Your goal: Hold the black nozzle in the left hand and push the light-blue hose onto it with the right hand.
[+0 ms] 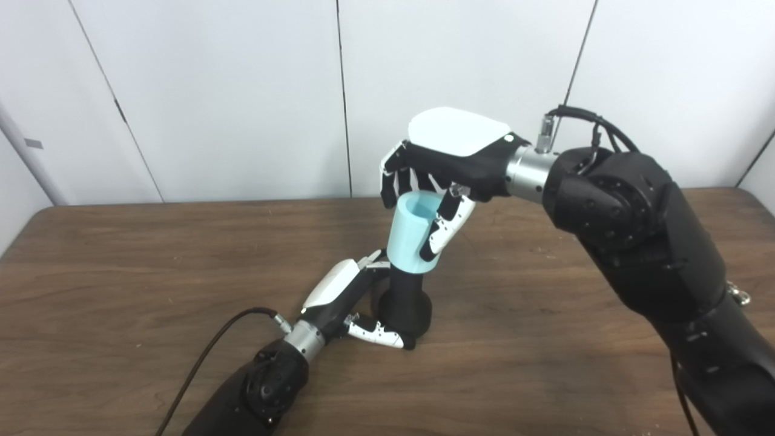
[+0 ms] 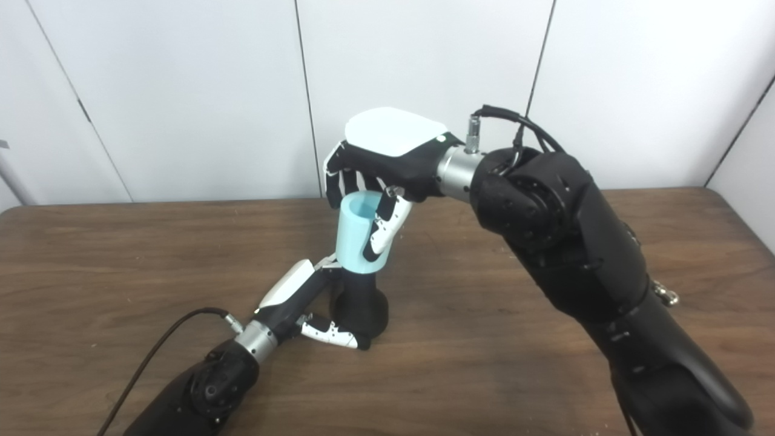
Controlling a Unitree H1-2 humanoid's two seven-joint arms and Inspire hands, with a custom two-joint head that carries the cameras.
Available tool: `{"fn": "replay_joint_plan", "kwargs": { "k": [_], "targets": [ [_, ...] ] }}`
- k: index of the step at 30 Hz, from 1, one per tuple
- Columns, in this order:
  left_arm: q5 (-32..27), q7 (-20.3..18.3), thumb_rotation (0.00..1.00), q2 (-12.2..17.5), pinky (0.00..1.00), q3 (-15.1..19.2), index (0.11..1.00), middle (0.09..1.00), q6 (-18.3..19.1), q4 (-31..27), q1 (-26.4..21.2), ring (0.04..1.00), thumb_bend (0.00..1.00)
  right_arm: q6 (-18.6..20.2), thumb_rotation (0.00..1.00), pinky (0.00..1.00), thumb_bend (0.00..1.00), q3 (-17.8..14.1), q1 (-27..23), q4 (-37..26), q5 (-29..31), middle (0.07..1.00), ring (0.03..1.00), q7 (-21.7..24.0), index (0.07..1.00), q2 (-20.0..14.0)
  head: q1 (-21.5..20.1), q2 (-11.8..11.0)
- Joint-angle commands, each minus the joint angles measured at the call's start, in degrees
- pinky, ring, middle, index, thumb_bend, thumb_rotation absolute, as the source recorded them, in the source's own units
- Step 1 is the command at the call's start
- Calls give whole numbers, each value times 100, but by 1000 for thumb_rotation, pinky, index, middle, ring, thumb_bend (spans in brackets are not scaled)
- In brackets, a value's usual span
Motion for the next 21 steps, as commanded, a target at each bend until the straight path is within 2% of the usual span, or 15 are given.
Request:
{"fn": "replay_joint_plan", "kwargs": {
  "k": [1,12,21],
  "targets": [
    [593,-498,74,-9,1000,-436,484,805,566,433,540,1000,518,-84,0,299,513,-49,-349,-17,-78,484,387,-142,534,-4,-7,2],
    [597,-476,74,-5,1000,-441,484,805,517,449,532,1000,518,-424,0,314,515,65,-302,167,-459,471,396,-311,534,33,-13,5],
    [592,-499,74,27,1000,-446,484,805,505,420,539,1000,518,-472,0,314,514,84,-226,195,-597,471,385,-295,536,112,-9,36]
  ]
}}
